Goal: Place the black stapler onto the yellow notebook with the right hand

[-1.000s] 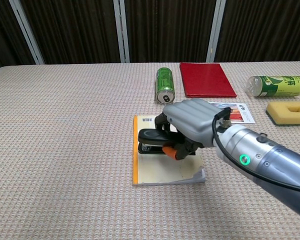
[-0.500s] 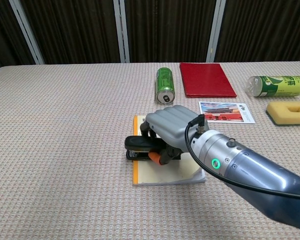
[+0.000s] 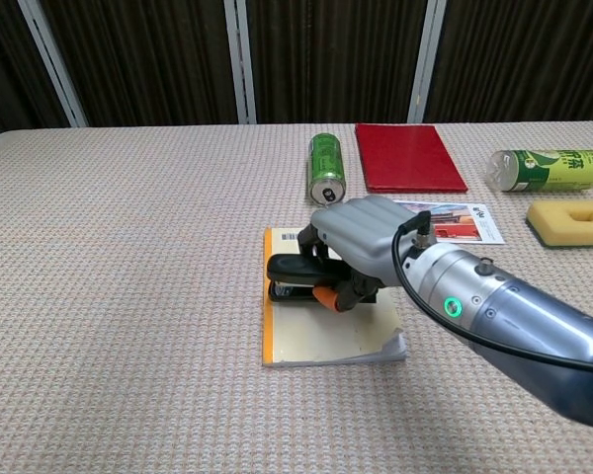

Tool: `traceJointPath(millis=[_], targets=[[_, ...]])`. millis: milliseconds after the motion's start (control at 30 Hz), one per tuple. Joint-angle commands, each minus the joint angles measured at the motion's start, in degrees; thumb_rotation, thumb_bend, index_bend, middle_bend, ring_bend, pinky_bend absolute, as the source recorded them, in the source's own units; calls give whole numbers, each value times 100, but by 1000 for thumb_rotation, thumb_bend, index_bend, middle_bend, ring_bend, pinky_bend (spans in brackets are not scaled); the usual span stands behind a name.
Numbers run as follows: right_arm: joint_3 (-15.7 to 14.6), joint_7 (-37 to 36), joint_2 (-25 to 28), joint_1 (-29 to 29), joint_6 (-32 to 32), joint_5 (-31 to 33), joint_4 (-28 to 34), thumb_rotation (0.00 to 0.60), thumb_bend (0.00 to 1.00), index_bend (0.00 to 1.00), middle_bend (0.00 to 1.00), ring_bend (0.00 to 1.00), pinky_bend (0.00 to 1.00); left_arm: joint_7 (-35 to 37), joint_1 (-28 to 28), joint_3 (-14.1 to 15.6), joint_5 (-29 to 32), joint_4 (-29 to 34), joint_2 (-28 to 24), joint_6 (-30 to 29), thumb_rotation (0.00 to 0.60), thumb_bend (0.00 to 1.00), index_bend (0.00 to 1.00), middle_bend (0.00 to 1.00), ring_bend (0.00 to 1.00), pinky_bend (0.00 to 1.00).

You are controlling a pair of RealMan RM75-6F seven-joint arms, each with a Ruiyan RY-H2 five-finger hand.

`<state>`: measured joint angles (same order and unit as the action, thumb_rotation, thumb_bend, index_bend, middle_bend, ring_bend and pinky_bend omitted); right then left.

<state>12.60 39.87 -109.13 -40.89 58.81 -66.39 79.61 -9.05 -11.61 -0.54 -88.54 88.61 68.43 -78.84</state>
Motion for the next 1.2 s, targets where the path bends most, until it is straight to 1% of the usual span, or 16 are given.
traceJointPath(millis=[33,133,167,233,300,333,367,400,467,600,733,900,967,1033,1133,1200], targets=[[-38,26,33,16,32,26,50,600,533,662,490,548,694,-24,8,15,-31,16,3,-27,600,318,0,0,0,80],[-85,121,71,26,67,79,98,600,532,613,444,529,694,-28,15,28,-59,24,1,-51,600,319,0,0,0,80],[-95,138,80,27,75,86,111,600,524,574,414,511,694,-30,17,30,-62,23,1,-56,600,319,0,0,0,80],[-127,145,114,34,78,99,142,600,503,472,346,462,685,-24,22,33,-68,23,-1,-69,600,319,0,0,0,80],[-171,137,166,51,55,142,191,600,460,301,243,373,635,-10,28,36,-80,20,-6,-88,600,318,0,0,0,80],[-187,149,185,54,44,163,201,600,444,242,207,341,612,-4,29,38,-86,20,-7,-95,600,318,0,0,0,80],[-209,186,215,57,18,217,226,600,420,144,146,287,575,6,30,42,-96,19,-10,-99,600,317,0,0,0,80],[-217,212,234,56,3,256,252,600,403,88,109,254,551,14,29,44,-101,19,-12,-100,600,318,0,0,0,80],[-230,276,288,60,-22,364,345,600,368,18,55,212,520,22,27,50,-113,17,-14,-100,600,319,0,0,0,80],[-222,382,369,70,74,440,532,600,321,0,4,172,508,48,21,63,-140,20,-17,-98,600,318,0,0,0,80],[-271,546,507,117,252,470,818,600,299,0,0,131,454,81,26,68,-159,22,-28,-121,600,318,0,0,0,80],[-373,964,873,242,615,530,1403,600,230,0,0,33,313,118,40,78,-189,17,-45,-159,600,318,0,0,0,80],[-436,1167,1123,353,874,519,1749,600,207,0,0,5,246,143,46,75,-184,15,-57,-173,600,318,0,0,0,80],[-535,1315,1489,546,1228,454,2190,600,193,0,0,0,180,167,62,64,-178,13,-73,-210,600,319,0,0,0,80],[-712,1203,1993,857,1658,216,2638,600,175,0,0,0,80,195,83,50,-171,15,-91,-261,600,317,0,0,0,81],[-852,991,2319,1088,1928,-14,2787,600,169,0,0,0,14,202,95,41,-165,18,-98,-290,600,317,0,0,0,80]])
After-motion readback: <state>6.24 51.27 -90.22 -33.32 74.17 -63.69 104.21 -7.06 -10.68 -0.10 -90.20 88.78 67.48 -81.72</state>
